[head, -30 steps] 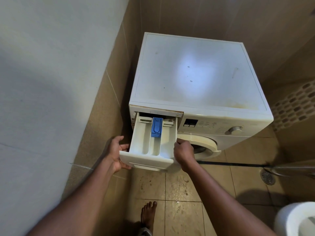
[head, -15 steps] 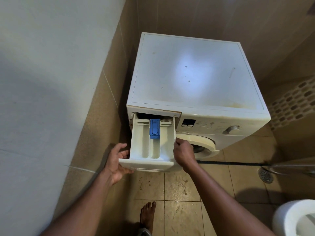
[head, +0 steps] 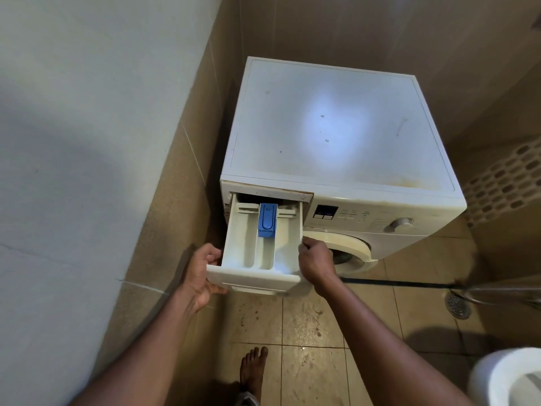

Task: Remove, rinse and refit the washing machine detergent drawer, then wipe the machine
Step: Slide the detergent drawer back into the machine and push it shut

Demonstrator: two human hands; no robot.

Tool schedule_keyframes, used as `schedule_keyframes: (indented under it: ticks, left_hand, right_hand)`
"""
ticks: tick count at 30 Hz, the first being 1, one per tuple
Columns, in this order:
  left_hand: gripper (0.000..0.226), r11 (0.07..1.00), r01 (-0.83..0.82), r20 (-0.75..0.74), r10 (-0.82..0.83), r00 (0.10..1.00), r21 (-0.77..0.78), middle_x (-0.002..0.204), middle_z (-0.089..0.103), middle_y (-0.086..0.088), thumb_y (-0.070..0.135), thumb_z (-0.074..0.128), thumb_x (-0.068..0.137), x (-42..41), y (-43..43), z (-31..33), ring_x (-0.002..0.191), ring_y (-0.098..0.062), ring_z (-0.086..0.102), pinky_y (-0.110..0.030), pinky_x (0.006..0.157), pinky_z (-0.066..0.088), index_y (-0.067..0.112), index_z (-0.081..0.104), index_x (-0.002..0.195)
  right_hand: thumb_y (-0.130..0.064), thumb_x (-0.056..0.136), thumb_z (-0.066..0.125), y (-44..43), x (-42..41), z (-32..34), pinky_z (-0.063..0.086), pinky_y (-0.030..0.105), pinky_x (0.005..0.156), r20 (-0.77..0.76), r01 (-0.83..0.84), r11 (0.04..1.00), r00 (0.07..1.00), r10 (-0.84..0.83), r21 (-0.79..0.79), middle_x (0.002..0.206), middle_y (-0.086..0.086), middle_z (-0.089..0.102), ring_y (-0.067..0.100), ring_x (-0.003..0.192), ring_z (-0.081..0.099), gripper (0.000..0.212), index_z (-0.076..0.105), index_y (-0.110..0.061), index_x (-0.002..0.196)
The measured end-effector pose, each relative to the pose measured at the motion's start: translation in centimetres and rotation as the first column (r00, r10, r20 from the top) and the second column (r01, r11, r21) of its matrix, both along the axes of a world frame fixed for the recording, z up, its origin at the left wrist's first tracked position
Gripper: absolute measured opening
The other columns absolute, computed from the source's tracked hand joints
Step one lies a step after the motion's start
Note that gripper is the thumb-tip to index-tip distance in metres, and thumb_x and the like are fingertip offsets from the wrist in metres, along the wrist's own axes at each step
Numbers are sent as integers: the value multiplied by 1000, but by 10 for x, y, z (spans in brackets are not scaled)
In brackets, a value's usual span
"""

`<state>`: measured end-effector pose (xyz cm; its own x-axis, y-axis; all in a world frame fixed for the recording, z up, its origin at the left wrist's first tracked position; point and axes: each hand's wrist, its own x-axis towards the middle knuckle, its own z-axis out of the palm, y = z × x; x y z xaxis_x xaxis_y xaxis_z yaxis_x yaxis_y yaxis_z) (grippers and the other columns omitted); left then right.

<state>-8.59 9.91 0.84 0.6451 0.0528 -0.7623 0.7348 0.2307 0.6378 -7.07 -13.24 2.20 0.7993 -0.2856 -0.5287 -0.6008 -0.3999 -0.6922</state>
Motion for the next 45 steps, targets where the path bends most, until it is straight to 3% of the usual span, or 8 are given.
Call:
schedule_keyframes:
  ticks: [14,19,24,28,32,37,43,45]
  left_hand:
    - [52,980,-189,12,188,982,57,118,59,-12,49,54,74,13,-12,13,99,-36,57,-49,77,46,14,63,112]
    - [24,955,-296,12,296,955,-30,95,56,-12,33,56,88,-2,-26,16,80,-25,55,-32,61,43,12,58,100]
    - [56,916,-379,-77,372,925,-129,119,55,-20,11,71,74,-16,-43,3,109,-35,56,-49,82,58,6,49,125]
    - [38,893,-396,-190,360,913,-213,111,48,-21,-5,52,79,-18,-50,9,107,-41,52,-58,87,55,2,47,116]
    - [23,888,-394,-204,351,914,-237,110,47,-21,-5,51,81,-20,-47,12,110,-43,50,-61,94,50,4,49,102]
    - [34,901,-375,-169,344,924,-216,108,45,-19,1,54,80,-19,-46,24,106,-41,51,-61,92,52,5,47,113]
    - [43,909,-374,-153,349,924,-184,105,43,-16,7,57,82,-14,-42,39,103,-40,49,-62,90,53,9,41,121]
    - [45,911,-372,-144,350,926,-179,104,42,-16,7,57,82,-14,-43,41,106,-40,48,-62,91,52,10,40,123]
  right_hand:
    - [-13,103,40,9,-1,-7,42,25,68,34,60,998,998,-59,-23,111,4,60,18,93,58,29,61,-8,123]
    - [-12,103,40,10,0,-10,43,26,69,22,52,998,998,-51,-47,108,5,61,17,90,58,27,63,-7,117]
    - [-14,103,40,8,-1,-10,49,31,69,12,25,999,1000,-24,-40,103,6,62,20,83,60,27,61,-9,120]
    - [-18,102,45,-3,-5,-7,49,29,67,-26,50,991,999,-47,122,110,7,65,20,86,61,30,61,-14,127]
    - [-32,97,57,-10,-25,-2,46,33,88,-21,138,933,990,-138,333,136,5,57,22,118,55,49,49,-15,141]
    - [-55,74,75,9,-55,2,44,52,96,-212,468,775,884,-417,425,140,12,44,33,121,47,97,26,-19,150]
    - [-37,63,88,28,-62,9,53,42,88,-293,650,538,742,-604,536,111,11,57,28,106,57,89,43,-6,133]
    - [-33,68,85,31,-65,13,48,51,96,-384,699,467,700,-603,541,108,11,55,33,113,53,77,44,-5,127]
